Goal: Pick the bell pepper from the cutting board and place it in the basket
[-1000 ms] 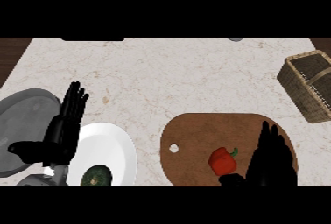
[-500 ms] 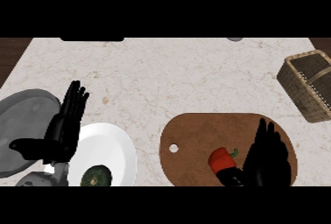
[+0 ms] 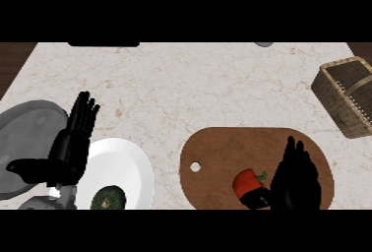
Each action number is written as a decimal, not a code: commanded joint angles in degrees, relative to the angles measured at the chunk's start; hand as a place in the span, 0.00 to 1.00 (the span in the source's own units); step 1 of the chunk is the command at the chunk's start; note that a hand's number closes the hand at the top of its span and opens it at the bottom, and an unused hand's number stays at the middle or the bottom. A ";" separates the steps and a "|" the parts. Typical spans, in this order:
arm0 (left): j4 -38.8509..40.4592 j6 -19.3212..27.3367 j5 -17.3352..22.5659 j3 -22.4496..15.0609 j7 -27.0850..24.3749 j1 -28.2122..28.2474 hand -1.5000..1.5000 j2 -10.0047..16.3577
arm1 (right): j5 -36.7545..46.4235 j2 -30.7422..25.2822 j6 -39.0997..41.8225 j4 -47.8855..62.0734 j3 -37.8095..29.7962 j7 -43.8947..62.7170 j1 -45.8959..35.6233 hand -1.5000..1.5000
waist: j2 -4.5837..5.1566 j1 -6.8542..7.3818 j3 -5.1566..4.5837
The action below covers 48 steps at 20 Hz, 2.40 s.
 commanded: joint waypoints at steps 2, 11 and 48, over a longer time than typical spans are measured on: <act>-1.05 -1.16 -0.43 -0.34 -1.73 2.98 0.50 -0.37 | -0.69 0.39 -3.08 2.13 1.88 13.36 -0.71 0.00 | -0.02 0.10 0.08; -2.00 0.00 -1.40 0.47 0.52 1.97 0.50 -1.21 | -2.30 0.40 -1.71 1.85 1.43 13.36 -0.90 0.00 | -0.06 -0.12 0.08; -1.31 -3.19 -3.82 2.59 0.83 3.24 0.50 -2.59 | -17.13 -32.05 -0.97 -1.52 11.26 -57.63 1.11 1.00 | -0.15 -0.41 0.19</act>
